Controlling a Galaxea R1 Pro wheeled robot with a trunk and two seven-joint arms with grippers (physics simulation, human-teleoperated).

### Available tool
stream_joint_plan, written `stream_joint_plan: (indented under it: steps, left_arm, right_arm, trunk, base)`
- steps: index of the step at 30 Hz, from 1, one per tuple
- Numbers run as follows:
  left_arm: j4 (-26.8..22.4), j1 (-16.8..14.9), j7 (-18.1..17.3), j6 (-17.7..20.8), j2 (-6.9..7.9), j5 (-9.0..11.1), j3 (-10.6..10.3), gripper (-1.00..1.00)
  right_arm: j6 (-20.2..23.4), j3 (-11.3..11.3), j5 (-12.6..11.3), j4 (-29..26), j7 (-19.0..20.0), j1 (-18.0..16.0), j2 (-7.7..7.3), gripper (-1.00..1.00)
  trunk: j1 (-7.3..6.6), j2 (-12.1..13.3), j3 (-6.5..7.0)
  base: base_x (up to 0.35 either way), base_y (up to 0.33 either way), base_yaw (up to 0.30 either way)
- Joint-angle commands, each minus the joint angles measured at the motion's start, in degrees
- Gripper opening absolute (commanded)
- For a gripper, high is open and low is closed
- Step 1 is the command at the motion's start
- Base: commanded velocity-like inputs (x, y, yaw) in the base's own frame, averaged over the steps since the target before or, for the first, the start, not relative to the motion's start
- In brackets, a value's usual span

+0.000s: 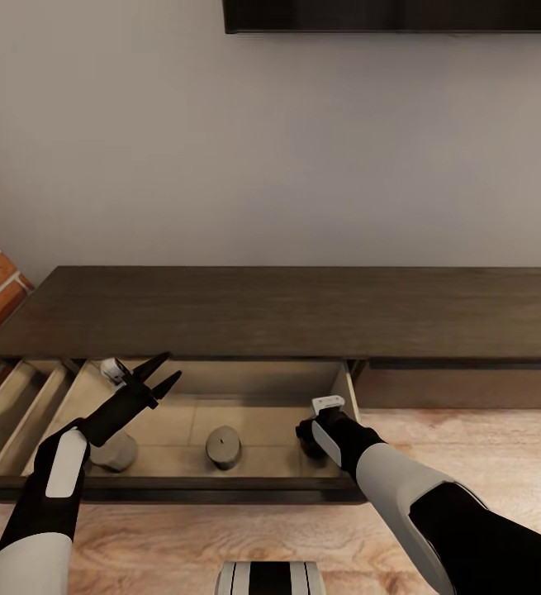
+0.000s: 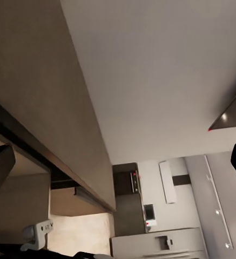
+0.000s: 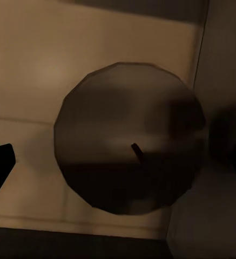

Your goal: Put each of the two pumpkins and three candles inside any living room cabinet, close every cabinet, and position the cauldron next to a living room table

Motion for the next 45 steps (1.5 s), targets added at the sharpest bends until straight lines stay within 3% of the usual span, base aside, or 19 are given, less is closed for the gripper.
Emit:
stream_joint_plan:
  steps: [1,17,25,32,35,39,41,45]
  left_arm:
    - [0.00,0.00,0.00,-0.03,0.00,-0.03,0.00,1.00]
    - [0.00,0.00,0.00,-0.02,0.00,-0.03,0.00,1.00]
    - [-0.07,0.00,0.07,-0.05,0.00,-0.08,-0.28,1.00]
    - [-0.63,-0.02,0.53,-0.01,0.08,-0.11,-4.63,1.00]
    - [-0.75,-0.07,0.63,-0.01,0.09,-0.13,-5.08,1.00]
    - [-0.44,-0.08,0.80,0.07,0.16,-0.26,-5.17,1.00]
    - [-0.38,-0.08,0.85,0.13,0.17,-0.37,-5.18,1.00]
    - [-0.27,-0.09,0.89,0.16,0.17,-0.50,-5.09,1.00]
  right_arm:
    - [0.00,0.00,-0.01,0.00,0.00,0.00,0.00,1.00]
    - [0.00,0.03,0.07,-0.11,0.08,-0.04,0.00,1.00]
    - [1.72,-0.02,0.14,-0.49,0.84,-0.15,0.00,1.00]
    - [2.43,-0.02,0.17,-0.57,6.71,-0.18,-0.06,1.00]
    - [3.04,-0.02,0.23,-0.62,9.51,-0.21,-0.11,1.00]
    - [5.84,-0.05,0.37,-1.17,16.78,-0.19,-0.36,1.00]
    - [6.91,-0.07,0.41,-1.55,20.53,-0.24,-1.05,1.00]
    - [7.45,-0.07,0.39,-3.60,24.02,-0.26,-3.46,1.00]
  trunk:
    - [-0.22,0.42,0.18]
    - [-3.74,6.83,3.06]
    - [-4.40,8.04,3.60]
    - [-5.93,10.84,4.85]
    - [-6.59,12.05,5.39]
    - [-7.47,13.65,6.11]
    - [-7.91,14.45,6.47]
    - [-8.79,16.06,7.19]
  base:
    - [0.000,0.000,0.000]
    - [0.000,0.000,0.000]
    - [0.000,0.000,0.000]
    - [0.000,0.000,0.000]
    - [0.000,0.000,0.000]
    - [0.000,0.000,0.000]
    - [0.000,0.000,0.000]
    - [0.000,0.000,0.000]
